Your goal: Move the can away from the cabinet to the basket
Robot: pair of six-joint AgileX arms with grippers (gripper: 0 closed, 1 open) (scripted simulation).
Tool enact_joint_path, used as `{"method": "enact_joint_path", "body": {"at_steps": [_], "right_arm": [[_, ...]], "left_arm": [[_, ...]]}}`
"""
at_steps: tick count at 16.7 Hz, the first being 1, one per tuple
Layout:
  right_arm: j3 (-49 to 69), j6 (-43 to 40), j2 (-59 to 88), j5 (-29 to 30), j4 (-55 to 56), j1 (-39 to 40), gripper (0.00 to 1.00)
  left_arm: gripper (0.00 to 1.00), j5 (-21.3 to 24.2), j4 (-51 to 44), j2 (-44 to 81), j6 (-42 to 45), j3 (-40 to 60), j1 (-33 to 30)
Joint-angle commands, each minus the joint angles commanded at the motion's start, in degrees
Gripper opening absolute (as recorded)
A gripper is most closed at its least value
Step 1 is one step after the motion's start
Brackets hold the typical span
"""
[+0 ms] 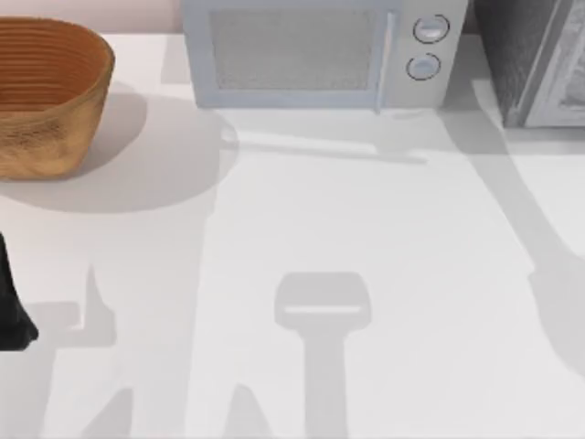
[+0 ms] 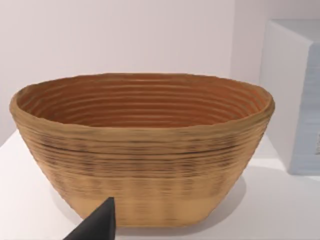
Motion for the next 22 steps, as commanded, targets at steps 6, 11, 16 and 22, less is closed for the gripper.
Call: {"method": "enact_joint_path", "body": {"at_steps": [6,11,16,22], "right_arm": [[0.0,0.0,0.0,0.0,0.0,0.0,0.0],[0.0,0.1,-0.1,0.0,0.0,0.1,0.0],[-2.1,0.0,-6.8,4.6,-5.1,4.8,0.0],[-5.9,0.0,-22.3,14.7,-16.4,15.1,0.0]], "left_arm": [[1.0,0.0,0.0,0.0,0.0,0.0,0.0],[1.0,0.0,0.0,0.0,0.0,0.0,0.0],[1.0,0.0,0.0,0.0,0.0,0.0,0.0],[1.0,0.0,0.0,0.0,0.0,0.0,0.0]]}}
